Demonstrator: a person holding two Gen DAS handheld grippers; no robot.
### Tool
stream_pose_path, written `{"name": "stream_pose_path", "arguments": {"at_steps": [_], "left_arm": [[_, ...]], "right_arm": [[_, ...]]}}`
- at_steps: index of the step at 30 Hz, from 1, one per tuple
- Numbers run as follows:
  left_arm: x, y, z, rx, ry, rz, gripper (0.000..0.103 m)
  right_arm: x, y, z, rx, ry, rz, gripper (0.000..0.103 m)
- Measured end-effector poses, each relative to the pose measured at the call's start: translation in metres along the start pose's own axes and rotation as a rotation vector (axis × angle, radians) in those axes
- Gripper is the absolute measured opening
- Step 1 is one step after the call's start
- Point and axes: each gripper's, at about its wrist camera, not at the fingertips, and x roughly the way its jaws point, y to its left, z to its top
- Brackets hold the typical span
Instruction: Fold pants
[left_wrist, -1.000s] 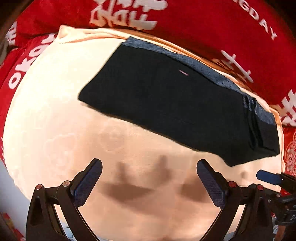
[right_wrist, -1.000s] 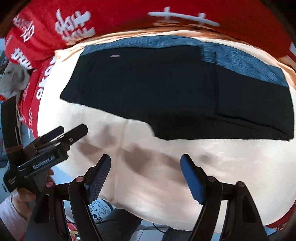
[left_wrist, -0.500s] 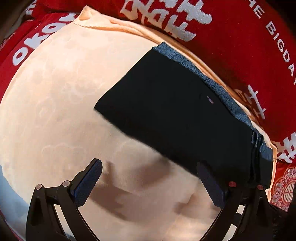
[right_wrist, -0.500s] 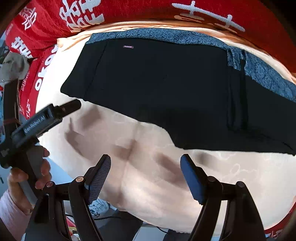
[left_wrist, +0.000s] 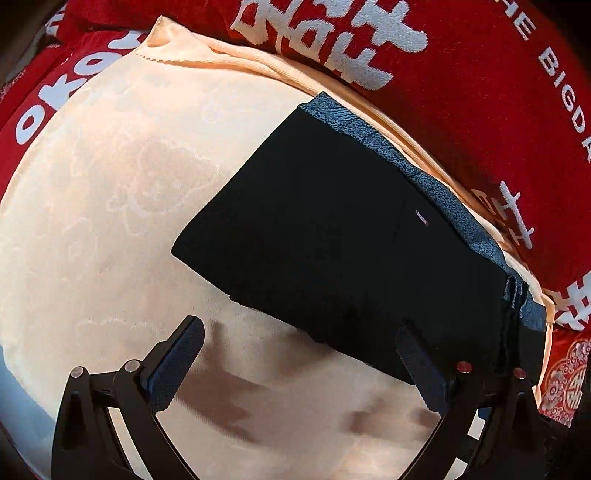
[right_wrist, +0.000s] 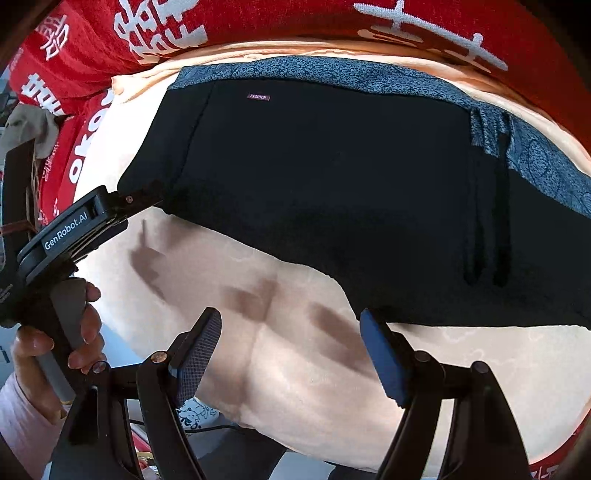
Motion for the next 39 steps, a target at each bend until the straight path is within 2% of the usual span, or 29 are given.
{"name": "stream_pose_path", "arguments": {"at_steps": [5, 10, 13, 17, 19, 24, 30, 36, 39], "left_arm": [[-0.001, 0.014, 0.001, -0.059, -0.002, -0.058, 0.103], [-0.006, 0.031, 0.002, -0.115, -0.016, -0.111, 0.103], [-0.005, 0.035, 0.002, -0.126, -0.008, -0.148, 0.103], [0.002, 0.032, 0.002, -0.157, 0.016, -0.299, 0.103], [0.007, 0.028, 0.001, -0.169, 0.012, -0.342, 0.103], [0.024, 0.028, 0.001, -0.21, 0.016, -0.381, 0.103], [0.03, 0.031, 0.007, -0.238, -0.025, -0.424, 0.103], [0.027, 0.025, 0.005, -0.252, -0.079, -0.405, 0.103], [0.015, 0.017, 0.007, -0.224, -0.125, -0.507, 0.103]], "right_arm": [[0.0, -0.006, 0.0, 0.012, -0.002, 0.001, 0.08], [-0.005, -0.01, 0.0, 0.021, -0.019, 0.057, 0.08], [-0.005, -0.01, 0.001, 0.015, -0.015, 0.058, 0.08], [-0.002, -0.01, 0.0, 0.028, -0.008, 0.075, 0.08], [0.0, -0.009, 0.0, 0.032, -0.003, 0.082, 0.08], [0.003, -0.006, -0.003, 0.016, 0.0, 0.083, 0.08], [0.008, -0.009, -0.004, 0.018, 0.008, 0.083, 0.08], [0.01, -0.011, -0.005, 0.024, 0.008, 0.077, 0.08], [0.007, -0.01, -0.005, 0.021, 0.002, 0.086, 0.08]]}}
